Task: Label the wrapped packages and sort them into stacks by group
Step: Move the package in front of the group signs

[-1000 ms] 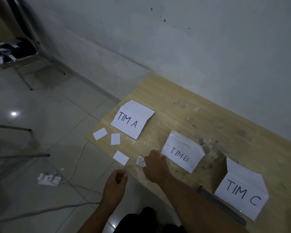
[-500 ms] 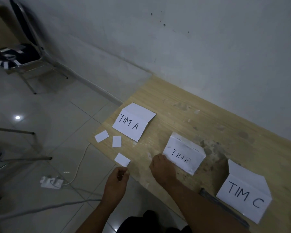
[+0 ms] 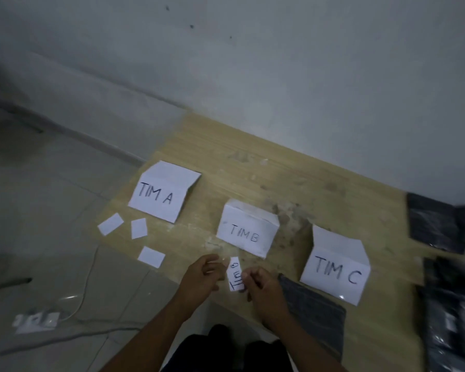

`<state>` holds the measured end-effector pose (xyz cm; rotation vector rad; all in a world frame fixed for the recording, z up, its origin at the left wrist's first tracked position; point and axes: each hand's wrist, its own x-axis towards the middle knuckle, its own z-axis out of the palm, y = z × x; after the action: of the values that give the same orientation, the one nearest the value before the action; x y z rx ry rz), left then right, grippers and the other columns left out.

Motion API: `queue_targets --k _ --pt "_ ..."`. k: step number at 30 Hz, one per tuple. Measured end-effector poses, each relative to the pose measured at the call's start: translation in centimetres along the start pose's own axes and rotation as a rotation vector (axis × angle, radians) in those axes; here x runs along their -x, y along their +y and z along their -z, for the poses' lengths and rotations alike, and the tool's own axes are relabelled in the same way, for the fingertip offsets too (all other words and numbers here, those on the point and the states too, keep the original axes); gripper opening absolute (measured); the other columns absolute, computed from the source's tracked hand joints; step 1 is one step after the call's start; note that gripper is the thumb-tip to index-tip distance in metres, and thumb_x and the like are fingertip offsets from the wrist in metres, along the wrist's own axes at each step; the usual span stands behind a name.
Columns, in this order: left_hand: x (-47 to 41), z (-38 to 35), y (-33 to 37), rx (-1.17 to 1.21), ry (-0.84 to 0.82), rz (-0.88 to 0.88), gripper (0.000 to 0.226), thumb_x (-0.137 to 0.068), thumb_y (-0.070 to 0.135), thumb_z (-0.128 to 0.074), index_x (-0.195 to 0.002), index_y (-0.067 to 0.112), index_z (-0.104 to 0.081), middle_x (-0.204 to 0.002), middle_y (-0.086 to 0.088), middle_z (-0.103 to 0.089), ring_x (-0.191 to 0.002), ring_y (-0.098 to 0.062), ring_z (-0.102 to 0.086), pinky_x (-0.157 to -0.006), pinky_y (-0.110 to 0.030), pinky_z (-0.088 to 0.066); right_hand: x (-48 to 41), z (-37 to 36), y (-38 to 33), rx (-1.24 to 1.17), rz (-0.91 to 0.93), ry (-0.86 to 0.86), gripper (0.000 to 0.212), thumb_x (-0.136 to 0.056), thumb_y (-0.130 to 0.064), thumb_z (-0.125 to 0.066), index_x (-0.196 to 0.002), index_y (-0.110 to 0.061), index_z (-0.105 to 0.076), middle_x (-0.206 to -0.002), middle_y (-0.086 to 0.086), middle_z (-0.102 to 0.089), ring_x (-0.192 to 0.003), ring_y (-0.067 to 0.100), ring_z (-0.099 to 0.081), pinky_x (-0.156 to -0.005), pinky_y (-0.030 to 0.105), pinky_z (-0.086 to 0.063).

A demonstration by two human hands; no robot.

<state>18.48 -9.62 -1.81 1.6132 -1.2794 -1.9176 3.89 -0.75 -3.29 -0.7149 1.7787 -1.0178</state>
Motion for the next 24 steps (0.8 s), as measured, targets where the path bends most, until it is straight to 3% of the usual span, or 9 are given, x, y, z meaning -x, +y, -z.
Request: queue_targets --k 2,5,7,11,16,19,21,24 --pt "-0.1 -2.3 0.1 0.013 -0.077 0.023 0.027 -0.085 0.023 -0.071 -0.109 0.016 -0.061 -0.102 -0.009 -0.069 -0.081 -0.02 -0.068 -0.062 -0.028 -0.055 1.3 1.9 0.6 0.003 -0.024 -0.004 0.015 -0.095 -0.017 -0.058 -0.09 -0.005 -0.065 -0.072 -0.002 -0.067 -0.051 -0.001 -0.053 -0.052 0.016 -0.043" --pt "-0.1 -5.6 -0.3 -0.062 -0.157 0.01 0.019 -0.083 0.016 -0.073 -0.101 0.013 -0.066 -0.097 -0.011 -0.07 -0.077 -0.02 -0.069 -0.062 -0.029 -0.056 2.9 5.0 1.4 -0.045 -0.046 0.065 0.012 -0.094 -0.023 -0.059 -0.089 -0.015 -0.067 -0.08 -0.003 -0.07 -0.065 0.001 -0.064 -0.058 0.015 -0.047" --pt "-0.1 -7.5 -0.5 -0.089 -0.181 0.0 0.015 -0.082 0.014 -0.073 -0.097 0.012 -0.069 -0.095 -0.012 -0.072 -0.078 -0.02 -0.071 -0.063 -0.03 -0.058 3.9 7.0 2.4 -0.098 -0.07 0.077 0.01 -0.092 -0.028 -0.062 -0.09 -0.021 -0.069 -0.083 -0.001 -0.074 -0.073 0.007 -0.068 -0.064 0.02 -0.052" --pt "0.0 -10.8 -0.5 -0.106 -0.196 0.02 0.012 -0.084 0.013 -0.071 -0.093 0.005 -0.07 -0.089 -0.013 -0.073 -0.078 -0.022 -0.069 -0.063 -0.03 -0.059 5.7 10.5 5.1 -0.177 -0.145 0.122 0.011 -0.085 -0.025 -0.072 -0.088 -0.015 -0.073 -0.078 0.011 -0.073 -0.066 0.02 -0.065 -0.063 0.033 -0.051" --pt "0.9 -13.0 -0.2 -0.253 -0.368 -0.012 0.012 -0.08 0.027 -0.075 -0.089 0.019 -0.077 -0.083 0.002 -0.077 -0.068 -0.009 -0.069 -0.063 -0.025 -0.056 7.1 14.0 7.0 -0.147 -0.121 0.31 0.004 -0.082 -0.012 -0.075 -0.085 -0.014 -0.076 -0.084 -0.004 -0.075 -0.081 0.006 -0.068 -0.073 0.019 -0.052" --pt "1.0 -13.5 -0.2 -0.31 -0.478 0.025 0.013 -0.078 0.035 -0.075 -0.088 0.027 -0.077 -0.085 0.004 -0.077 -0.075 -0.01 -0.07 -0.066 -0.027 -0.056 7.5 15.2 8.2 -0.109 -0.123 0.343 0.01 -0.079 -0.016 -0.078 -0.083 -0.025 -0.078 -0.106 -0.01 -0.07 -0.104 -0.002 -0.06 -0.087 0.018 -0.047" --pt "1.2 -14.0 -0.4 -0.298 -0.531 0.093 0.02 -0.077 0.038 -0.074 -0.091 0.024 -0.078 -0.083 0.0 -0.076 -0.075 -0.015 -0.068 -0.066 -0.027 -0.055 7.7 15.7 9.0 -0.101 -0.131 0.36 0.014 -0.078 -0.015 -0.078 -0.084 -0.028 -0.078 -0.119 -0.007 -0.063 -0.113 0.001 -0.057 -0.09 0.013 -0.045" --pt "1.4 -15.0 -0.9 -0.219 -0.508 0.192 0.033 -0.082 0.039 -0.071 -0.096 0.009 -0.075 -0.082 -0.005 -0.073 -0.079 -0.023 -0.069 -0.069 -0.033 -0.059 8.0 16.0 9.5 -0.133 -0.118 0.371 0.019 -0.078 -0.01 -0.077 -0.084 -0.029 -0.078 -0.118 -0.003 -0.066 -0.11 0.008 -0.062 -0.089 0.014 -0.048"
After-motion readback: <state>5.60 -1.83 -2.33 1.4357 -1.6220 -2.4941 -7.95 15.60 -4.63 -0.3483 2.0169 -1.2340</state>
